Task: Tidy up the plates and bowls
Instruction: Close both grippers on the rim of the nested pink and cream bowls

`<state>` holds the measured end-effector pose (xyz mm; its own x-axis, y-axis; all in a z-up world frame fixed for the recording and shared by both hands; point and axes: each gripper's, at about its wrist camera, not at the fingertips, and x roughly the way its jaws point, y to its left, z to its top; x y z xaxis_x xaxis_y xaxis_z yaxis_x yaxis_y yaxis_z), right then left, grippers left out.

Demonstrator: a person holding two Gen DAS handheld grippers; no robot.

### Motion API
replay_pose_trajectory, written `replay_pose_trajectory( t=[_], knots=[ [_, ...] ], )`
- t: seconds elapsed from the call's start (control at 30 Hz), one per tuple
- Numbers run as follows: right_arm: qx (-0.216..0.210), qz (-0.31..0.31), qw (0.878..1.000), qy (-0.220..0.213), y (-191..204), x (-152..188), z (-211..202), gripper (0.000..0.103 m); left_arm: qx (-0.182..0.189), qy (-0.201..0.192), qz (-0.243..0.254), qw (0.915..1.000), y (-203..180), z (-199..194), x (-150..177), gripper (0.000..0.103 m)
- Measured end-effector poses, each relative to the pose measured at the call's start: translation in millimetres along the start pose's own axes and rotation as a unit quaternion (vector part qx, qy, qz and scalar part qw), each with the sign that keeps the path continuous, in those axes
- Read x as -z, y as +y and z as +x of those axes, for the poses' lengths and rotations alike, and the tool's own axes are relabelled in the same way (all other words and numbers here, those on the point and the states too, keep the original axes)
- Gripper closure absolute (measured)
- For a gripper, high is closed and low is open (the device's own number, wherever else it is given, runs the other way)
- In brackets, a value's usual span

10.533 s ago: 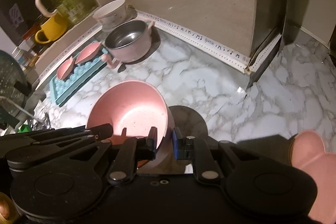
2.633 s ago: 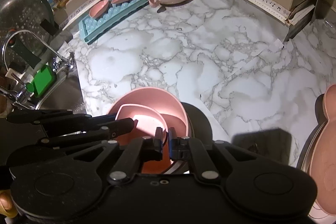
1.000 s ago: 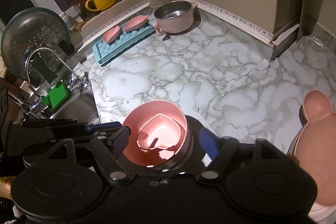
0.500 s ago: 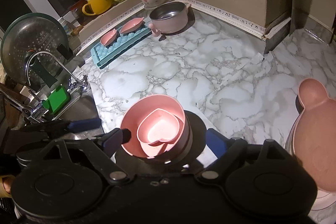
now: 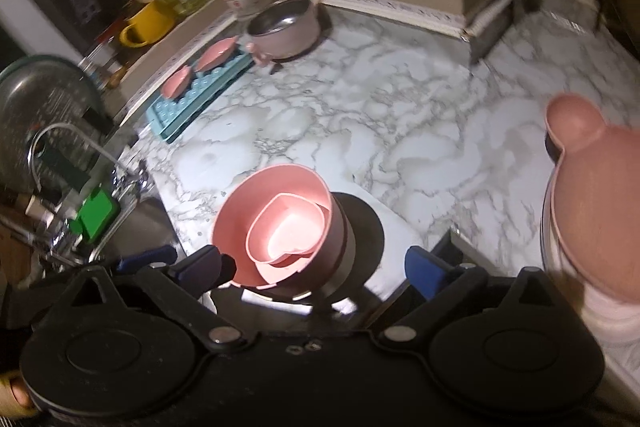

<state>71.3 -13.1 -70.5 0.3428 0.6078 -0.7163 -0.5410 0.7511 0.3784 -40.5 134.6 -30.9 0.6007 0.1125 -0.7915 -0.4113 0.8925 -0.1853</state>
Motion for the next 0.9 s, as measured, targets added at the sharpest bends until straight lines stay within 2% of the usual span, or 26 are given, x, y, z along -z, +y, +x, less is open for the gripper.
replay_pose_trajectory(
  t=[0.23,0.47,0.53,0.6,0.9],
  knots=[
    [0.025,0.036,0.999,-0.009,-6,2,15,0.006,-0.007,0.011,-0.015,0.9998,5,17,-2,0.028],
    [0.041,0.057,0.998,-0.001,-11,-2,40,0.013,-0.019,0.02,-0.029,0.9992,9,37,-5,0.028],
    [0.045,0.058,0.997,0.001,-11,-2,46,0.016,-0.022,0.023,-0.031,0.999,10,41,-5,0.028],
    [0.048,0.058,0.997,0.006,-11,-3,52,0.024,-0.023,0.025,-0.035,0.9988,10,45,-5,0.028],
    [0.055,0.06,0.996,0.019,-10,-5,70,0.035,-0.031,0.036,-0.058,0.9972,15,60,-7,0.028]
  ],
)
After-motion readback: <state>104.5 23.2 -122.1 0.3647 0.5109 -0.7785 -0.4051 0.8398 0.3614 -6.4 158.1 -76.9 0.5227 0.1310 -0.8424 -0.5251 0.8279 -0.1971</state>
